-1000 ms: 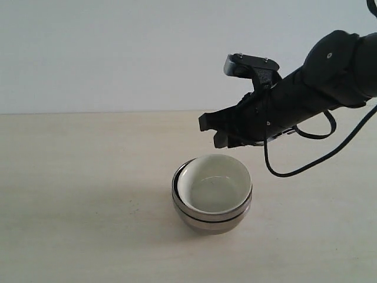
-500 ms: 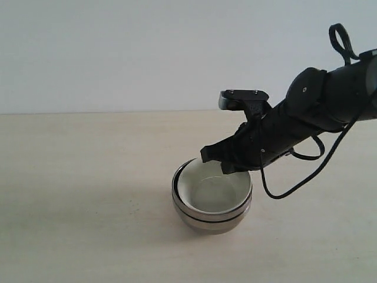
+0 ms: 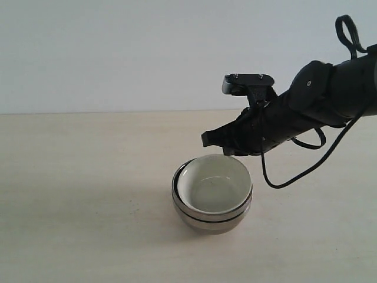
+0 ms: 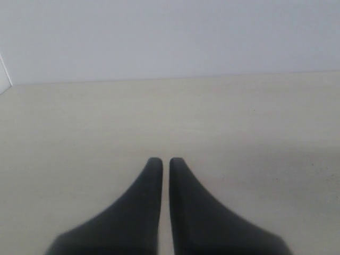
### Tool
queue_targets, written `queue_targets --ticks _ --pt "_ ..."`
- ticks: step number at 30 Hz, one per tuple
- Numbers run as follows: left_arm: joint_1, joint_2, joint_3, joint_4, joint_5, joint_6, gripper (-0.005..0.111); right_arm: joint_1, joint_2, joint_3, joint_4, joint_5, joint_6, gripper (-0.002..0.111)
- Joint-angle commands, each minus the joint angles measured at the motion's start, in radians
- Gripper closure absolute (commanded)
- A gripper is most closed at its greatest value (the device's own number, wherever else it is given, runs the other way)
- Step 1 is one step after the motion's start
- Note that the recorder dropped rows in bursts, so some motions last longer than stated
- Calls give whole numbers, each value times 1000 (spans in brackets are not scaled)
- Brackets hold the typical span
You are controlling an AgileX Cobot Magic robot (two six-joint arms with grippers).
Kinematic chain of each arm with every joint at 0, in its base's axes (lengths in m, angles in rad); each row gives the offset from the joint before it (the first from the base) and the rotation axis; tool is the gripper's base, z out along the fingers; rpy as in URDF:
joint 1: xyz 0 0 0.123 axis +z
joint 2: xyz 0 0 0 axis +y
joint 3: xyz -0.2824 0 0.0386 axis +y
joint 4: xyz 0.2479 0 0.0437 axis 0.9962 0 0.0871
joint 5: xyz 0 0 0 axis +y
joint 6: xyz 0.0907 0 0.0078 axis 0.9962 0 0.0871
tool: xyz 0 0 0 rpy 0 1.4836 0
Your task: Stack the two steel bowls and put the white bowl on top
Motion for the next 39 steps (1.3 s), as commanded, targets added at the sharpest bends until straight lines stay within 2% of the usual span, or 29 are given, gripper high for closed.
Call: queue_targets --ticks 1,9,18,30,39 --pt "3 -3 3 0 -1 -11 103 -1 32 4 -6 -24 -10 108" --pt "3 -3 3 0 -1 -11 103 -1 49 4 -1 -23 -10 108" --pt "3 -3 3 0 -1 -11 103 -1 -63 4 8 -11 -10 108" --pt "3 -3 3 0 -1 -11 103 2 -246 5 8 177 -51 108" --pt "3 -3 3 0 -1 -11 103 2 -550 199 8 50 -63 108"
